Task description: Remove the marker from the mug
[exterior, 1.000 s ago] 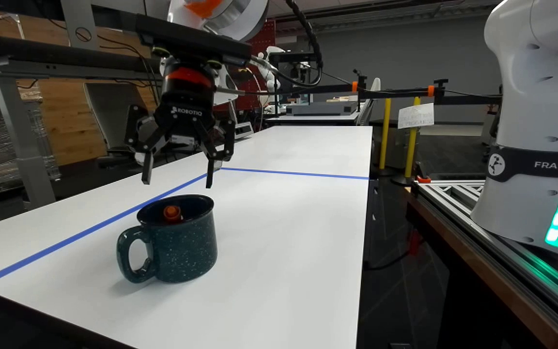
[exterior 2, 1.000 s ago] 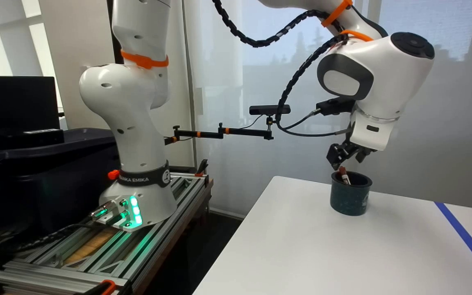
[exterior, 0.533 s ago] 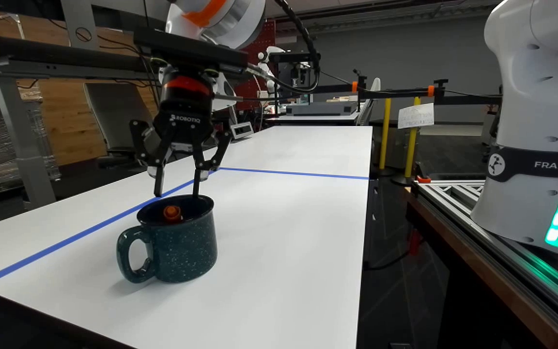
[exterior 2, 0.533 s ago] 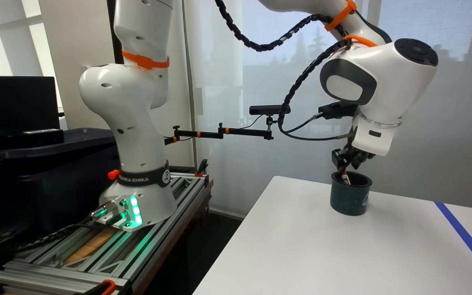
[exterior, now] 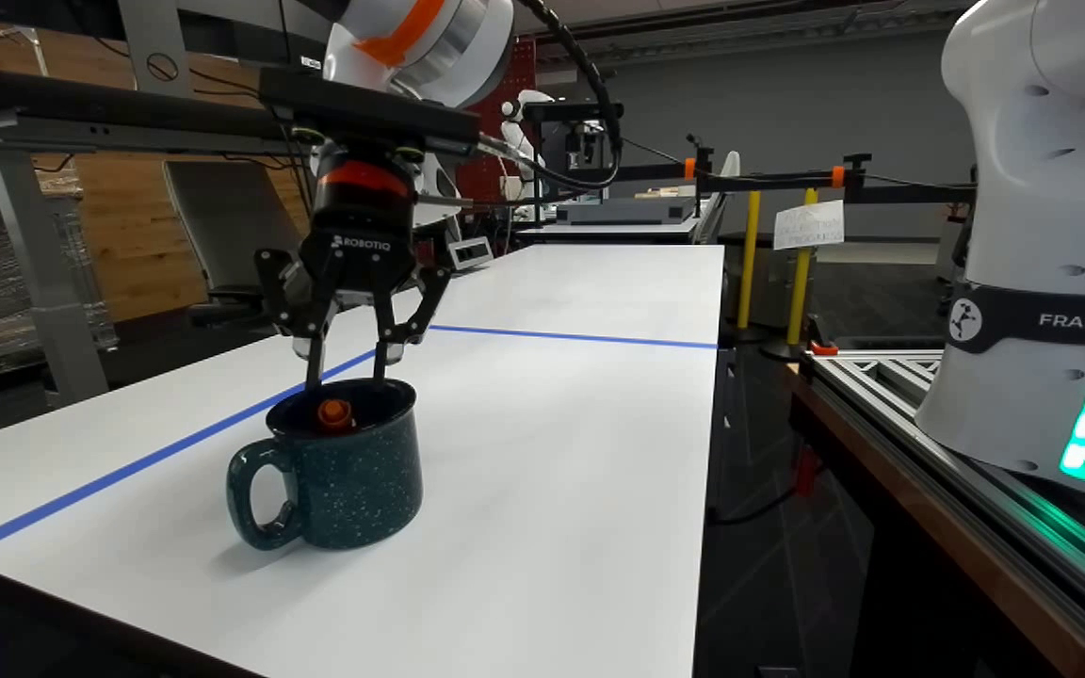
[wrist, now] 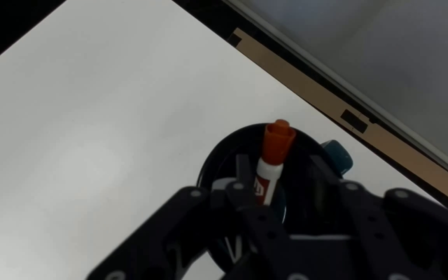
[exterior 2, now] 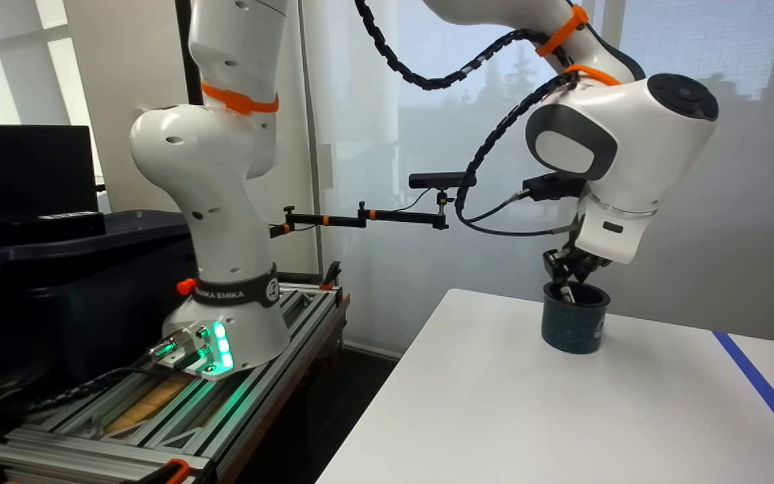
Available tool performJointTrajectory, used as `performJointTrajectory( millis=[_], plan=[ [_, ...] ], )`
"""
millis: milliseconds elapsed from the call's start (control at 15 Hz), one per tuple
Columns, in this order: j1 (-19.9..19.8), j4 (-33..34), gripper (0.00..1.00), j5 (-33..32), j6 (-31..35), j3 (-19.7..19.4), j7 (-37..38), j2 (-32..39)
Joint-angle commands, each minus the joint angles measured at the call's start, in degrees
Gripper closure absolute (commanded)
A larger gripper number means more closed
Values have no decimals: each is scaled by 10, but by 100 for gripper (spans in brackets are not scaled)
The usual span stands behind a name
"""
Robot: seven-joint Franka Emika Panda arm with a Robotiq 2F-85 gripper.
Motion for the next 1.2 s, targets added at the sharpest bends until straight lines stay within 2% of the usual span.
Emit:
performJointTrajectory(
  millis=[0,67,533,1000,1133],
  plan=[
    [-2,12,60,23,-7,1,-2,9],
    [-2,11,59,26,-8,2,-5,8],
    [-3,12,69,49,-10,2,-11,15],
    [-2,15,69,61,-12,2,-11,27],
    [-2,15,74,65,-12,2,-14,31]
  ],
)
